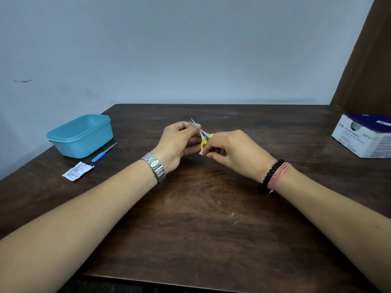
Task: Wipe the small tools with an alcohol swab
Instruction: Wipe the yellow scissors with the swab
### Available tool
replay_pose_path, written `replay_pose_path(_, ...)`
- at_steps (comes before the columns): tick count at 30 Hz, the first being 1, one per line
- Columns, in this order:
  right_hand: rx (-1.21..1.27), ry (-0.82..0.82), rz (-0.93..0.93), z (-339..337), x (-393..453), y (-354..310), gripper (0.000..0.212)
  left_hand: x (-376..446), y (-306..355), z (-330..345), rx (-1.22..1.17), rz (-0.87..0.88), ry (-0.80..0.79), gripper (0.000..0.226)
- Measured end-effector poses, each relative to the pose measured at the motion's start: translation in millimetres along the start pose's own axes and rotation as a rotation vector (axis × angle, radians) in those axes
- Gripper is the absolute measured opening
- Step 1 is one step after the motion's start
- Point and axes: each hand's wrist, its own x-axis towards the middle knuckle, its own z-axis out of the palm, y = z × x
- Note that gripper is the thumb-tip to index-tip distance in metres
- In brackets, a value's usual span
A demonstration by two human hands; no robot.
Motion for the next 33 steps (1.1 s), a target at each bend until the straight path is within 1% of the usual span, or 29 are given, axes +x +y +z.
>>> replay_pose_path(4, -0.005, 0.0, 0.046, -4, -1, 5, 0.012, 1, 2, -4, -0.01, 0.004, 0.036, 0.016)
replay_pose_path(6, -0.008, 0.025, 0.074, -5, -1, 6, 0.011, 2, 2, -5, 0.0, 0.001, 0.037, 0.012)
replay_pose_path(9, -0.006, 0.086, 0.11, -6, -1, 7, 0.008, -1, -1, -1, 0.013, -0.008, -0.001, 0.009)
replay_pose_path(14, 0.006, 0.159, 0.125, -4, 0, 6, 0.009, -4, -8, 8, 0.045, -0.008, -0.073, 0.018)
replay_pose_path(17, 0.012, 0.127, 0.089, -3, 0, 4, 0.009, -3, -6, 6, 0.046, -0.003, -0.059, 0.018)
replay_pose_path(20, 0.017, 0.048, 0.035, -2, 0, 1, 0.007, -2, -1, 1, -0.009, -0.006, -0.025, 0.014)
replay_pose_path(22, 0.006, 0.025, 0.013, -1, 0, 0, 0.007, -1, 2, -3, -0.018, -0.009, -0.009, 0.009)
replay_pose_path(24, -0.012, 0.038, 0.029, -2, 0, 2, 0.007, -1, 3, -4, -0.018, -0.012, 0.0, 0.003)
replay_pose_path(27, -0.029, 0.087, 0.076, -4, 0, 7, 0.008, -1, 2, -3, -0.006, -0.021, -0.021, 0.004)
replay_pose_path(30, -0.021, 0.116, 0.109, -5, -1, 8, 0.008, -3, -2, 2, 0.026, -0.032, -0.074, 0.013)
replay_pose_path(33, -0.005, 0.122, 0.097, -4, -1, 5, 0.008, -3, -7, 4, 0.056, -0.027, -0.103, 0.018)
